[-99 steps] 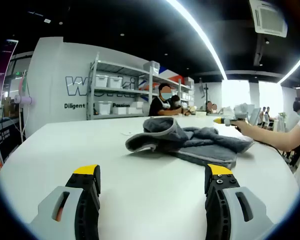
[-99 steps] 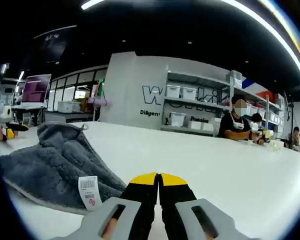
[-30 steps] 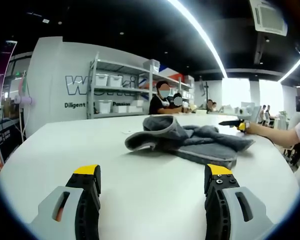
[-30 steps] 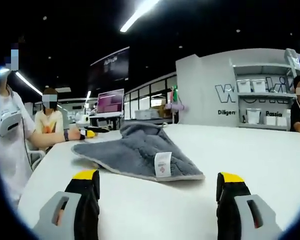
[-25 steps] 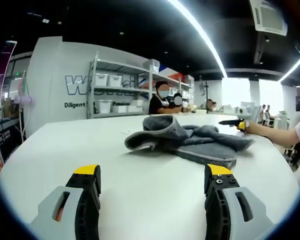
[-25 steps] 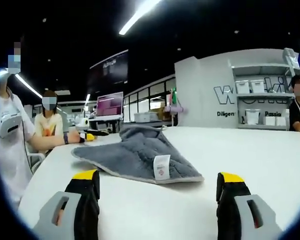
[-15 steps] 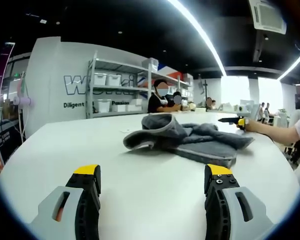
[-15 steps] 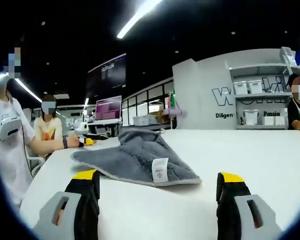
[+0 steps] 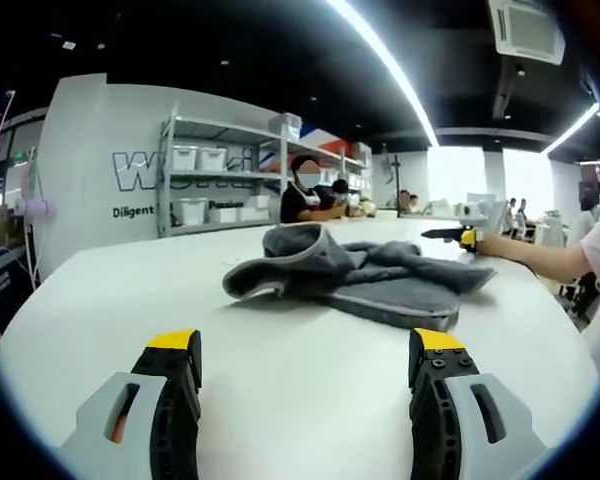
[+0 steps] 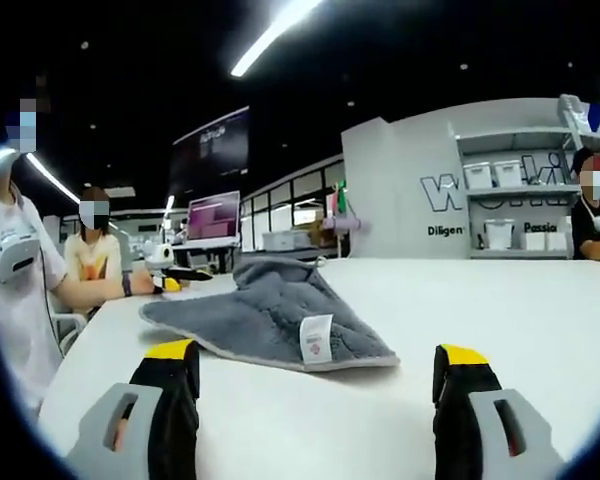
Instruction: Fold the towel on the table until its edges align and the towel forms a compact rectangular stack.
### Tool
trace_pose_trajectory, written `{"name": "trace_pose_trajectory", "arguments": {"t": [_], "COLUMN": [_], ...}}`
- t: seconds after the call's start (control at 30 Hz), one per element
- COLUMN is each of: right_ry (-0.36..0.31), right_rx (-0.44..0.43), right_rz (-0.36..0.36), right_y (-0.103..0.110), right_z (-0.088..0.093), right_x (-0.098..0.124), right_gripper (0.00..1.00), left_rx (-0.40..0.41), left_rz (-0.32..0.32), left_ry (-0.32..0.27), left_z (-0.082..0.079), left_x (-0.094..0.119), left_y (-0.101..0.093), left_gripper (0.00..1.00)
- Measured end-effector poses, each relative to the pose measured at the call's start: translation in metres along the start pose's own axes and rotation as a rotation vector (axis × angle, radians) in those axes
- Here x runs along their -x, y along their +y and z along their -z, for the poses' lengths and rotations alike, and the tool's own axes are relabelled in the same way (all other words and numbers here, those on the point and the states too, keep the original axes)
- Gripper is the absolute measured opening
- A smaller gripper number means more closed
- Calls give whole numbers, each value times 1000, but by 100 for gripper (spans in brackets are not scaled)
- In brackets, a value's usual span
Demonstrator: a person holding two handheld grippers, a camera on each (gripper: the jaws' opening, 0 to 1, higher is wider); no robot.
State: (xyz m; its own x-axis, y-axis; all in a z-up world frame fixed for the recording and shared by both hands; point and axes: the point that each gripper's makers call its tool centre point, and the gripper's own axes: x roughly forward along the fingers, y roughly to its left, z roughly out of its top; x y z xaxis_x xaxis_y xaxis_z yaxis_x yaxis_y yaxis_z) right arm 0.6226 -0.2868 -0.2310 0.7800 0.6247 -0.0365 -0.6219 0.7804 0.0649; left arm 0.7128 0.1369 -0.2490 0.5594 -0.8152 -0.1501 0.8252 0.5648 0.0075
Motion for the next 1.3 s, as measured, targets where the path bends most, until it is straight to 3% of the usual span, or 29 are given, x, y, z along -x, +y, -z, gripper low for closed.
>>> {"name": "trace_pose_trajectory", "arguments": {"t": [0.7, 0.73, 1.0, 1.3], "right_ry": [-9, -9, -15, -17], "right_rx": [-8, -9, -12, -14], "right_rz": [3, 4, 5, 6], "right_y": [11, 11, 14, 6], "right_z": [-5, -5, -7, -7], "right_x": [-5, -5, -5, -2], "right_gripper": [99, 99, 99, 99], "left_rx": [-33, -15, -37, -65], "left_rz": [76, 115, 191, 219], "left_ry": [19, -8, -14, -20], "left_z": [0, -5, -8, -10], "left_x": [0, 0, -4, -15], "left_y": [-18, -27, -52, -69], "left_gripper": [83, 83, 83, 82]}}
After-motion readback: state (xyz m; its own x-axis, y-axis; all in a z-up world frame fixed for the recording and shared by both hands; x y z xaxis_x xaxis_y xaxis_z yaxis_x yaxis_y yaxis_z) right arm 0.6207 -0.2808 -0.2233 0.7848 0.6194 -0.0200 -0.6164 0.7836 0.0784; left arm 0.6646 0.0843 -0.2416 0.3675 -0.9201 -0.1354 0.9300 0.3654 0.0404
